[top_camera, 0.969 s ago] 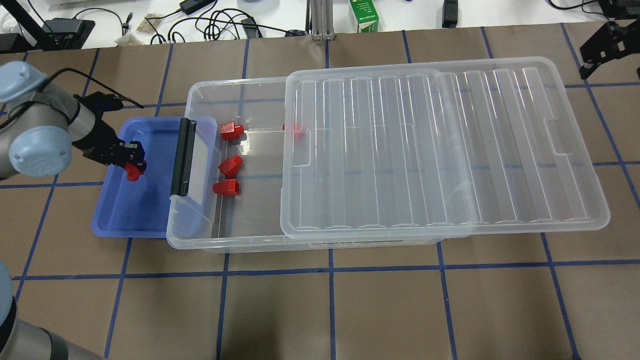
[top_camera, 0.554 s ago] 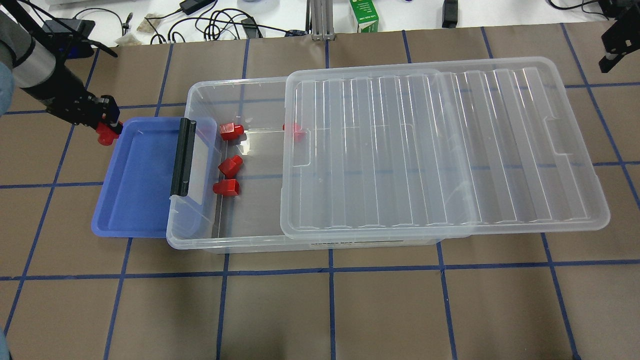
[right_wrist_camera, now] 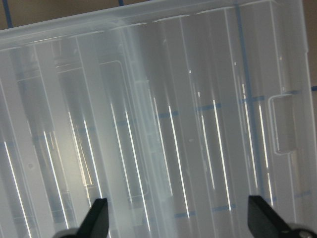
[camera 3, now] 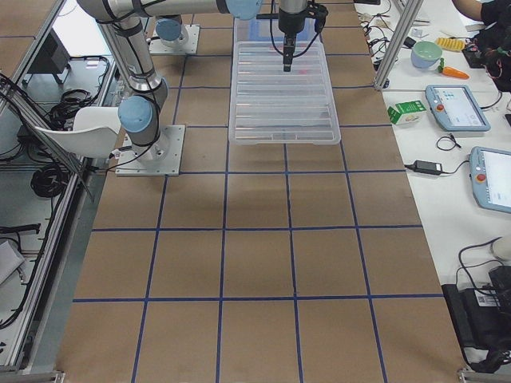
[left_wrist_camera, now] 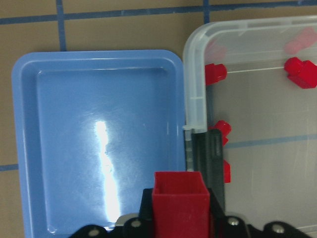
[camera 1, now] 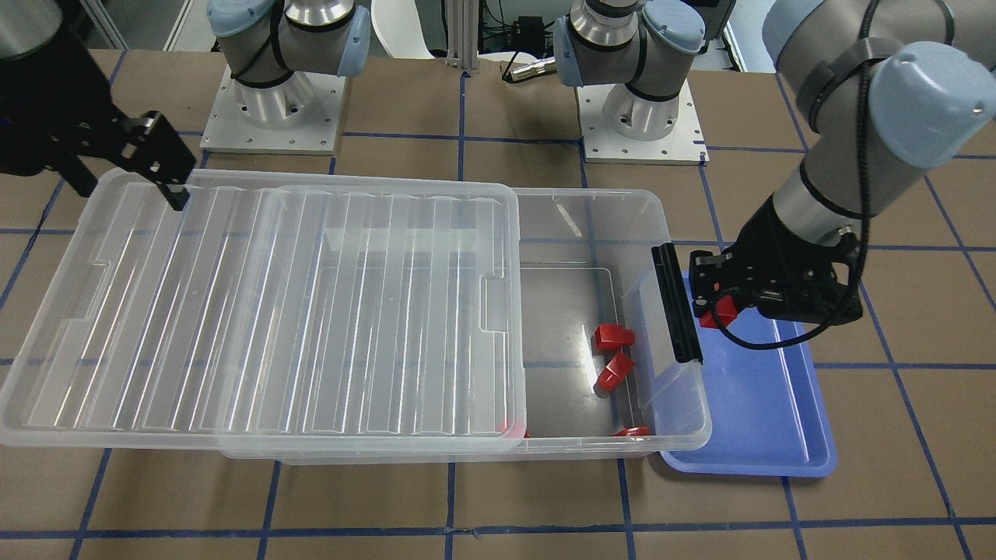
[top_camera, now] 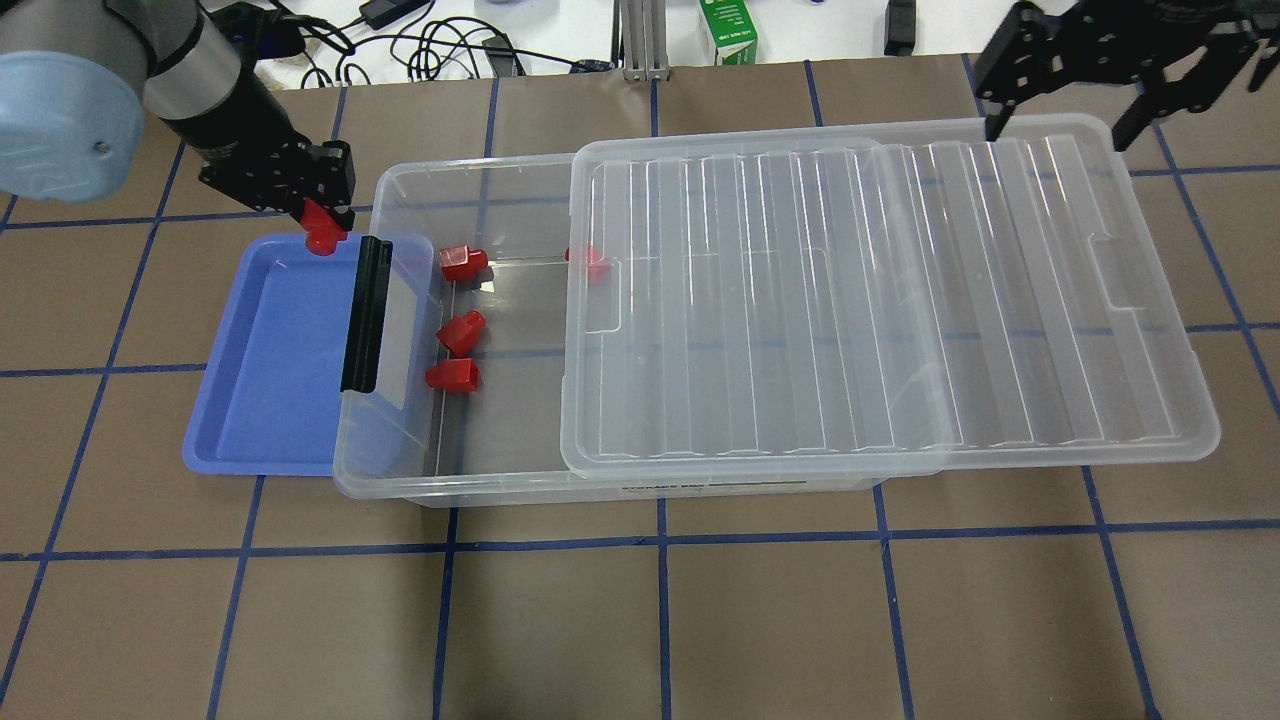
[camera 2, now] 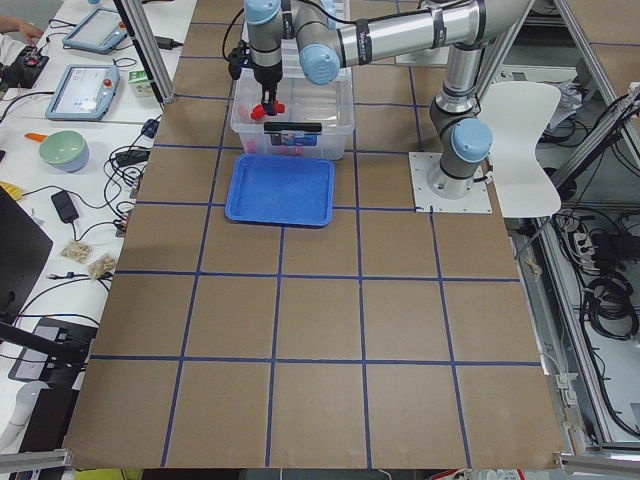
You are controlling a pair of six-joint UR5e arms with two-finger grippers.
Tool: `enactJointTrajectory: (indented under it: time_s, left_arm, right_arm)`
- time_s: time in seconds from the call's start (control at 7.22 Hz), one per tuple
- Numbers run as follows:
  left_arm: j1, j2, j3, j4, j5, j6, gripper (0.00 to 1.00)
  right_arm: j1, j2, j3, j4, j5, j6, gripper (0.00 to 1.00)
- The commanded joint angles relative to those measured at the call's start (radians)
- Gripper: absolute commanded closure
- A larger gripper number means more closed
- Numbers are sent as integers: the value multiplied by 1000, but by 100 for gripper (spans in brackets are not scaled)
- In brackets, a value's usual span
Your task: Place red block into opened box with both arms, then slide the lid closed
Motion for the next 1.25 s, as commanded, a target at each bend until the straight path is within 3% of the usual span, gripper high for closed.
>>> enactJointTrajectory:
  time_s: [0.0, 0.42, 0.83, 0.97, 1.11]
  left_arm:
    - [-101, -20, -66, 107, 1, -79, 100]
    - [-117, -31, -233, 307, -3, -129, 100]
    - [-153, -40, -269, 347, 0, -171, 96]
    - [-153, -43, -273, 355, 0, -174, 82]
    - [-153, -46, -272, 357, -3, -177, 47]
  right_arm:
    - [59, 13, -1, -16, 10, 81, 0]
    - [57, 16, -3, -14, 2, 81, 0]
    - [56, 16, 3, -12, 1, 75, 0]
    - [57, 16, 2, -14, 2, 82, 0]
    - [57, 18, 2, -14, 2, 81, 0]
